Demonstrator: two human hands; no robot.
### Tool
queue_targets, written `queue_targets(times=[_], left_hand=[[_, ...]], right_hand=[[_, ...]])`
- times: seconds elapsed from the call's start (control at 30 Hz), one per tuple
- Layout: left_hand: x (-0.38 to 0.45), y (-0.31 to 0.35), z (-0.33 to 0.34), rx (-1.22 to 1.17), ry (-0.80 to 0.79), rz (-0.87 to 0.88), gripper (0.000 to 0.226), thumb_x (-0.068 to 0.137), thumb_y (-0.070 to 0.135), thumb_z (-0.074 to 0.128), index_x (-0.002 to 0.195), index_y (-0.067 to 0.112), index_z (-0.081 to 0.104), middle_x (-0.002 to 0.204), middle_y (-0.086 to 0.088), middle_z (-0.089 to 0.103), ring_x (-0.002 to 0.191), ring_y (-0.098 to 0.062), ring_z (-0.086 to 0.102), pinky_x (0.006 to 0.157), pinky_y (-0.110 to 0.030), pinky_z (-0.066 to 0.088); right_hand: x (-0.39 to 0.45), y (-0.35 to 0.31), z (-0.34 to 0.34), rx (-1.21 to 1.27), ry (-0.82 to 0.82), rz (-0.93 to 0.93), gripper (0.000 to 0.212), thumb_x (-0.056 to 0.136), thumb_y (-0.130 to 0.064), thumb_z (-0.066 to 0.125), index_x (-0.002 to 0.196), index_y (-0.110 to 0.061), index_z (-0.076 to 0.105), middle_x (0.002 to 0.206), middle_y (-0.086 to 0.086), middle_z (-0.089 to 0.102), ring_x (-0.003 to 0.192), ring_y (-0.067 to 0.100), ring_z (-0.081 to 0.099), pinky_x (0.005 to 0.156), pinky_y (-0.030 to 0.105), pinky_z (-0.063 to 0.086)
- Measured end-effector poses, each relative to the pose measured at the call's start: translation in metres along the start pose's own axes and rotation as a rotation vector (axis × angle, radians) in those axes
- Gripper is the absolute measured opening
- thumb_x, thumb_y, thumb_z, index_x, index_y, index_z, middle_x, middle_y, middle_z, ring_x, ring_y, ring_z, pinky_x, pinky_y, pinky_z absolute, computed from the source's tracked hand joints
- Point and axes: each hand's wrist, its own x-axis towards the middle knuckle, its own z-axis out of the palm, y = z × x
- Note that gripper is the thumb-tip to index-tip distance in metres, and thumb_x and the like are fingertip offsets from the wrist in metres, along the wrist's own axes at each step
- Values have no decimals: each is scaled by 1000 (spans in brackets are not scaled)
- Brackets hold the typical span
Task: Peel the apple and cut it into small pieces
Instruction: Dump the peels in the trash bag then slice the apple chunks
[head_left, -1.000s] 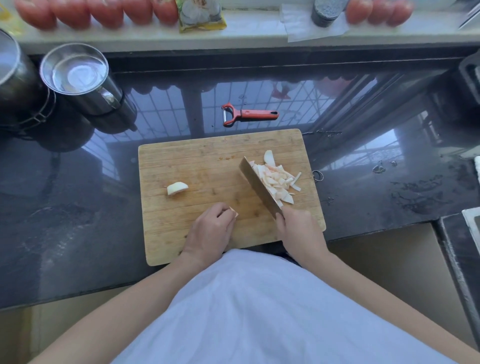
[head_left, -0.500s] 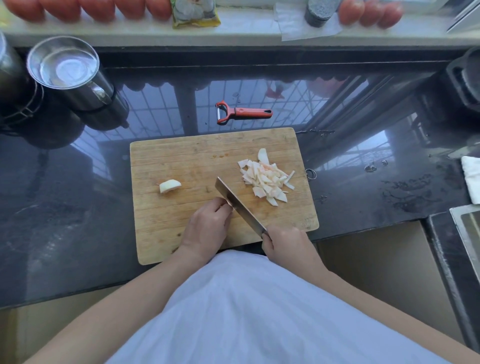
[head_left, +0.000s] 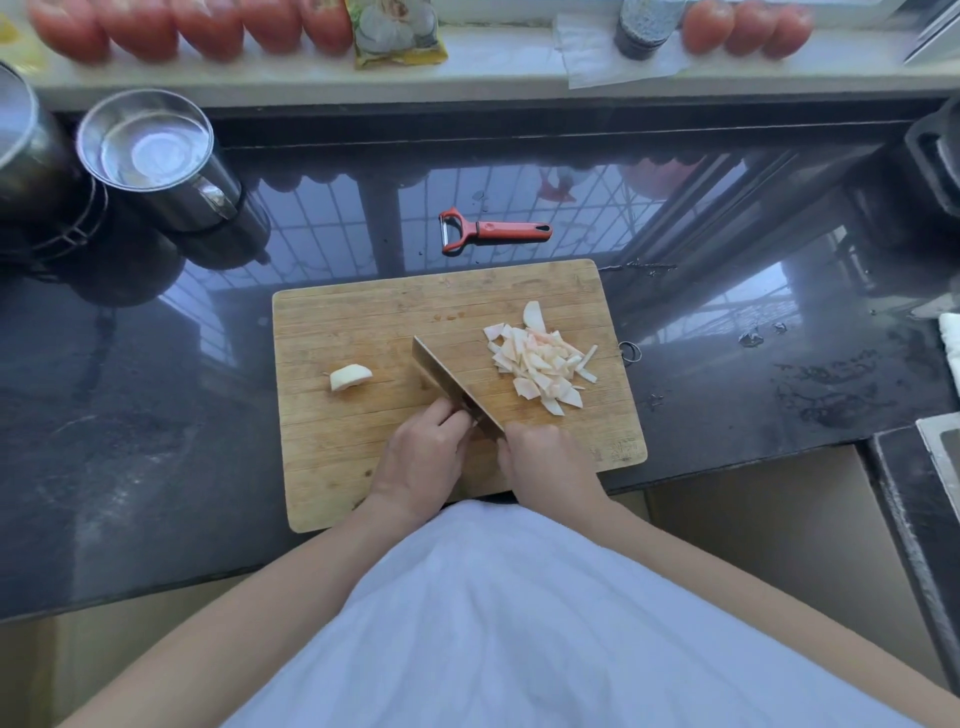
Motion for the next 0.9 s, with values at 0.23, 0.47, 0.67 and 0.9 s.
queue_targets(times=[0.23, 0.47, 0.67, 0.9], left_hand=[[5, 14, -24, -147, -216, -595, 14, 98, 26, 57, 89, 17, 51, 101, 5, 58, 83, -25, 58, 67, -39, 45], [27, 30, -21, -844, -376, -1212, 28, 104, 34, 55, 112, 7, 61, 99, -17, 68, 74, -30, 71, 61, -36, 64], [34, 33, -19, -583, -443, -1099, 31, 105, 37, 47, 116, 12, 62, 102, -13, 70, 80, -29, 74, 75, -45, 65], [36, 38, -26, -584, -446, -1109, 25, 104, 35, 48, 114, 19, 64, 101, -10, 70, 81, -26, 70, 71, -40, 65]], right_hand=[[-20, 17, -17, 207, -5, 53, 28, 98, -26, 48, 73, -17, 40, 70, 13, 61, 64, 33, 54, 56, 36, 40], [-39, 23, -23, 125, -108, 31, 22, 99, -25, 45, 83, -12, 52, 74, 3, 51, 70, 26, 52, 59, 33, 39], [-37, 24, -18, 114, -156, 75, 25, 99, -26, 43, 88, -9, 57, 82, 9, 64, 76, 29, 59, 64, 36, 49], [-43, 29, -15, 106, -126, 54, 20, 97, -26, 45, 91, -12, 58, 82, 5, 63, 76, 29, 59, 66, 40, 52]])
